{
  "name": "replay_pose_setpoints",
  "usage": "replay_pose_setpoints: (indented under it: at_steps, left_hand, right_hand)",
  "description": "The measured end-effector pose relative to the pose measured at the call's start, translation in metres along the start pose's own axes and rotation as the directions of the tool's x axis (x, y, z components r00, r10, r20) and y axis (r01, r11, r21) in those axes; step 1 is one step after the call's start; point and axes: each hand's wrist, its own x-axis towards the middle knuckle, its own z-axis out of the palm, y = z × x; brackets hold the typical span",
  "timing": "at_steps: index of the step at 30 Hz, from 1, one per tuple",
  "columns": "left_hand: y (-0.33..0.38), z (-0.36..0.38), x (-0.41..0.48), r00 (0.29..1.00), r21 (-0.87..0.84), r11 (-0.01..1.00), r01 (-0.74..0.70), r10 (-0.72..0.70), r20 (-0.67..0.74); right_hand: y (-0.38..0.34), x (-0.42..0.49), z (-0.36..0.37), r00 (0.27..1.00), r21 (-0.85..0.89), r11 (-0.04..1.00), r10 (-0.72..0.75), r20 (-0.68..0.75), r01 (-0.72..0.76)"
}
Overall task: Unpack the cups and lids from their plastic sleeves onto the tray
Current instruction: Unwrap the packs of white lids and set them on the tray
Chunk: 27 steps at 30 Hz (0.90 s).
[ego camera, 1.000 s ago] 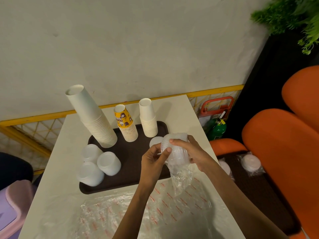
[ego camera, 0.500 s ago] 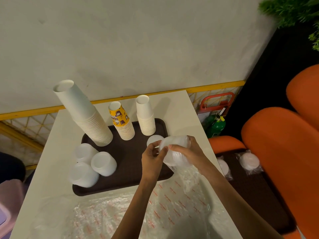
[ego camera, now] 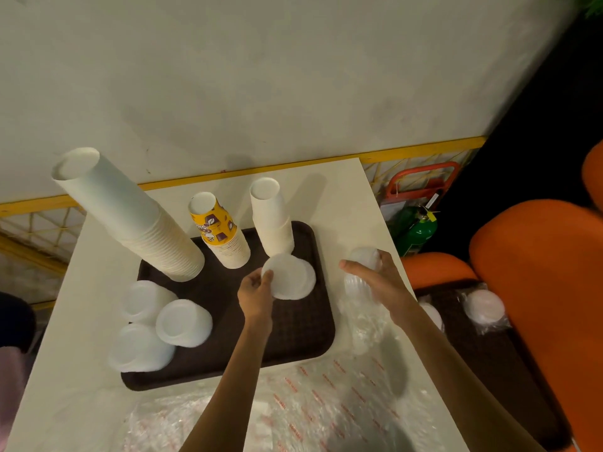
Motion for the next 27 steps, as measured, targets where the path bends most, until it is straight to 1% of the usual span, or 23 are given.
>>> replay_pose_setpoints:
  at_steps: [3, 5, 8, 12, 16, 20, 24, 27]
  left_hand:
    - [-0.013, 0.010, 0.014, 0.998, 0.063, 0.996, 0.056, -0.057, 0.007]
    - [-0.016, 0.018, 0.017, 0.998, 0.086, 0.995, 0.054, -0.056, 0.027]
    - [-0.018, 0.027, 0.024, 0.999, 0.134, 0.991, 0.013, -0.018, 0.031]
    - [-0.025, 0.031, 0.034, 0.997, 0.299, 0.952, -0.068, 0.077, -0.018]
    - [-0.033, 0.031, 0.039, 0.985, 0.484, 0.863, -0.143, 0.172, -0.016]
    - [-0.039, 0.028, 0.029, 0.949, 0.583, 0.755, -0.299, 0.301, 0.096]
    - [-0.047, 0.032, 0.025, 0.931, 0.675, 0.644, -0.361, 0.289, 0.222]
    - [-0.051, 0.040, 0.026, 0.929, 0.738, 0.569, -0.363, 0.280, 0.241]
  right_hand:
    - [0.000, 0.013, 0.000, 1.000, 0.049, 0.999, 0.005, -0.010, -0.005]
    - [0.001, 0.018, -0.001, 1.000, 0.078, 0.997, 0.004, -0.009, -0.003]
    - [0.000, 0.026, -0.001, 1.000, 0.089, 0.996, 0.005, -0.015, -0.004]
    - [0.001, 0.032, 0.000, 1.000, 0.064, 0.998, 0.007, -0.023, -0.006]
    - [0.004, 0.038, -0.001, 0.999, 0.047, 0.999, 0.020, -0.033, -0.019]
    - [0.007, 0.040, 0.000, 0.999, 0.048, 0.999, 0.022, -0.028, -0.021]
    - [0.007, 0.040, 0.003, 1.000, 0.040, 0.999, 0.019, -0.024, -0.018]
    - [0.006, 0.039, 0.003, 0.999, 0.015, 1.000, 0.018, -0.030, -0.018]
